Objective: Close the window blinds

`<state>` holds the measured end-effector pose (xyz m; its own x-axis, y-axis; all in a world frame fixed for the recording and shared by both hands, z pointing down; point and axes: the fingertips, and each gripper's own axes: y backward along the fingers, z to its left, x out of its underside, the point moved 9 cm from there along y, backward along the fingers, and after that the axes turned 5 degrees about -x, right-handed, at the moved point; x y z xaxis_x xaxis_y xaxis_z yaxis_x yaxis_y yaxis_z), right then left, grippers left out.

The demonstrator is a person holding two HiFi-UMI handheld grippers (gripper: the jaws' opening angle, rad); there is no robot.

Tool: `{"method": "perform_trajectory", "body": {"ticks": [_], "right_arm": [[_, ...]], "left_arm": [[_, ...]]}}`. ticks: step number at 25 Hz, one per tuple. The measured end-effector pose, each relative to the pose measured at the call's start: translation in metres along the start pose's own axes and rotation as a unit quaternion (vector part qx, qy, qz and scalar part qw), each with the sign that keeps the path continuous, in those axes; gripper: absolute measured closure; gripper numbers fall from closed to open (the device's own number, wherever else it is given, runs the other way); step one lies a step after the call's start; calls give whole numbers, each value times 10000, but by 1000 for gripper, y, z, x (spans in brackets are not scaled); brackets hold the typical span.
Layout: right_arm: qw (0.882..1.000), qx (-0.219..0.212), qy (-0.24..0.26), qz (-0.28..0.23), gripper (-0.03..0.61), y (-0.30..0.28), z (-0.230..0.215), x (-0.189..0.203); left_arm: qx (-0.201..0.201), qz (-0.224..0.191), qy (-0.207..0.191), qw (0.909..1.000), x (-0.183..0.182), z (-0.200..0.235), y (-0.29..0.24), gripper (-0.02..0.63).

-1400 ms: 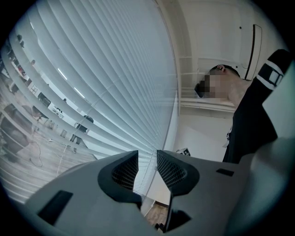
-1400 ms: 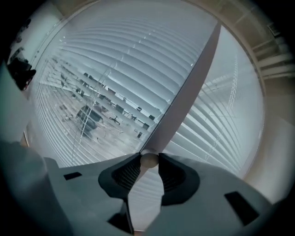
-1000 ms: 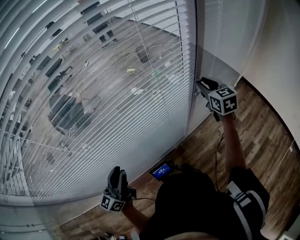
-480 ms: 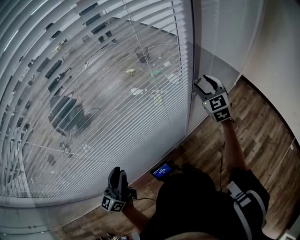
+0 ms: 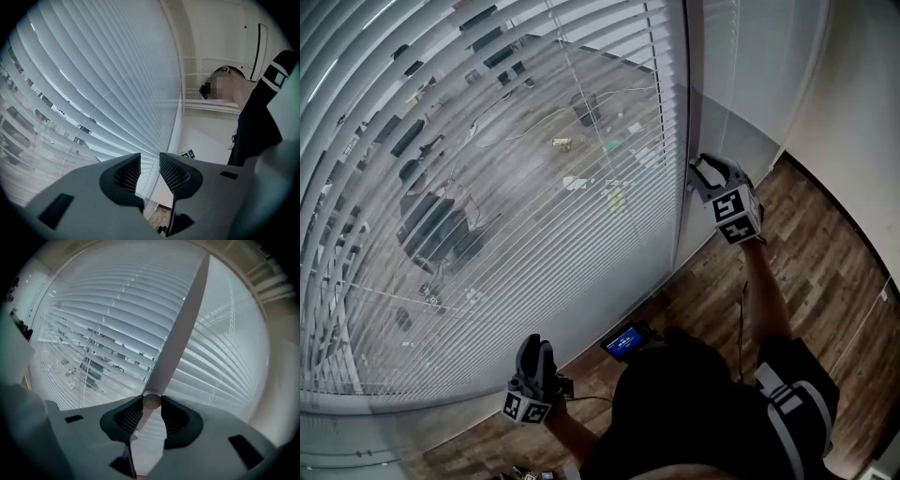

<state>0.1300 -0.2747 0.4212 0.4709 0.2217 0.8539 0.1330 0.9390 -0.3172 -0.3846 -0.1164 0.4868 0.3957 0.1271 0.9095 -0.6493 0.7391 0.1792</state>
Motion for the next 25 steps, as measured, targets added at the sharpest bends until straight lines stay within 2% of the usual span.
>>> {"method": "perform_trajectory", "body": {"ticks": [3, 5, 9, 11, 12, 13, 14, 16, 18, 21, 25], "right_arm": [[9962, -321, -808, -76, 449, -1, -7, 2], [9881, -575, -1418, -182, 449, -1, -13, 6], [9554, -1149, -2693, -381, 449, -3, -24, 15], [9380, -1367, -3148, -487, 449, -6, -27, 20], [9331, -1428, -3254, -542, 449, -7, -28, 22], [9343, -1432, -3211, -592, 449, -7, -28, 22], [9429, -1356, -2977, -624, 449, -6, -26, 22], [9726, -959, -2042, -568, 449, -4, -19, 18], [9930, -474, -1012, -375, 426, -3, -11, 13], [9998, 0, 57, -179, 419, -4, -1, 7], [9962, 311, 813, -31, 424, -3, 4, 2]], "left_arm": [[23, -8, 0, 10000, 0, -2, -2, 482], [31, -13, -1, 10000, 0, -2, -2, 482], [31, -2, 7, 10000, 1, -2, -2, 483], [31, -3, 14, 10000, 2, -2, -3, 483], [37, -5, 17, 10000, 2, -2, -4, 483], [44, -4, 19, 10000, 3, -3, -4, 483], [51, 2, 22, 10000, 3, -3, -4, 483], [57, 25, 28, 10000, 4, -3, -6, 483], [56, 39, 30, 10000, 5, -2, -8, 483], [59, 37, 30, 10000, 5, -3, -9, 482], [42, 43, 31, 10000, 4, -3, -7, 483]]}}
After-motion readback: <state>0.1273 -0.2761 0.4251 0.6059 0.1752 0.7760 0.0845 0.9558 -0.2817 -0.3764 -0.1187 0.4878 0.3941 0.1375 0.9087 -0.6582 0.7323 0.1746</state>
